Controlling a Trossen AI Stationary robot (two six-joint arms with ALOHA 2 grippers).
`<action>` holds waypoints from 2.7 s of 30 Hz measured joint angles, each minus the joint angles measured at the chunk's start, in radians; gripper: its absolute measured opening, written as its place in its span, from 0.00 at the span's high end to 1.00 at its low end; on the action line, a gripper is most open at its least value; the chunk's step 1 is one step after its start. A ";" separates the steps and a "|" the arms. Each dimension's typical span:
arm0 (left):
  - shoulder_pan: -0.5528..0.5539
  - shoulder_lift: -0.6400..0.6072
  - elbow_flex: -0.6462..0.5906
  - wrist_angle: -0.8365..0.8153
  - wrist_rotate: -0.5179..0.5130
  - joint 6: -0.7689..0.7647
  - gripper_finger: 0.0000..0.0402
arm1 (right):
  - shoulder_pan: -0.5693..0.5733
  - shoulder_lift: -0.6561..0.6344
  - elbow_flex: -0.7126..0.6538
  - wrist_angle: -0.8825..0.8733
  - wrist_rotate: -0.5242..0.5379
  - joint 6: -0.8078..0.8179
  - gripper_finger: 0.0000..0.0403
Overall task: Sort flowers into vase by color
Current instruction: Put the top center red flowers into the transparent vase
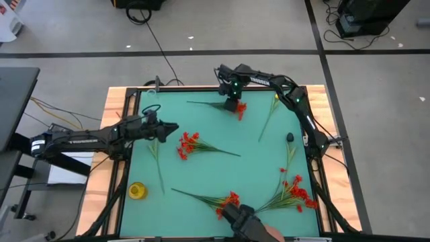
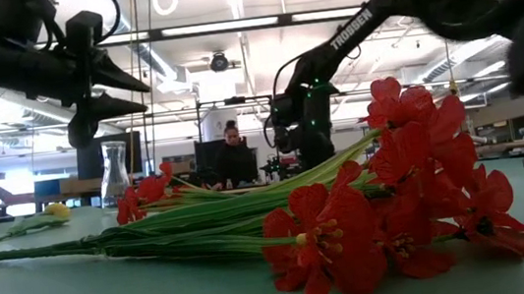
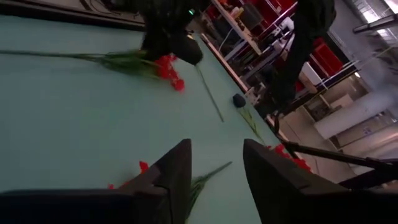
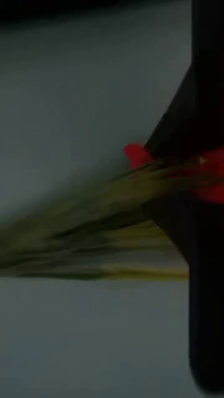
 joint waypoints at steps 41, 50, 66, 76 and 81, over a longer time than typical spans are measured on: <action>0.083 0.843 0.897 -0.523 -0.069 1.388 0.46 | 0.146 -0.302 0.000 -0.314 -0.709 0.385 0.94; 0.114 0.862 0.900 -0.546 0.014 1.421 0.72 | 0.160 -0.302 0.000 -0.313 -0.711 0.385 0.92; 0.165 0.844 0.899 -0.579 0.082 1.198 0.98 | 0.144 -0.394 -0.001 -0.193 -0.612 0.438 0.74; 0.338 0.722 0.898 -0.542 0.188 1.063 0.98 | 0.089 -0.647 -0.001 -0.062 -0.112 0.598 0.60; 0.477 0.646 0.874 -0.514 0.238 0.990 1.00 | 0.081 -0.762 0.000 -0.043 0.026 0.595 0.60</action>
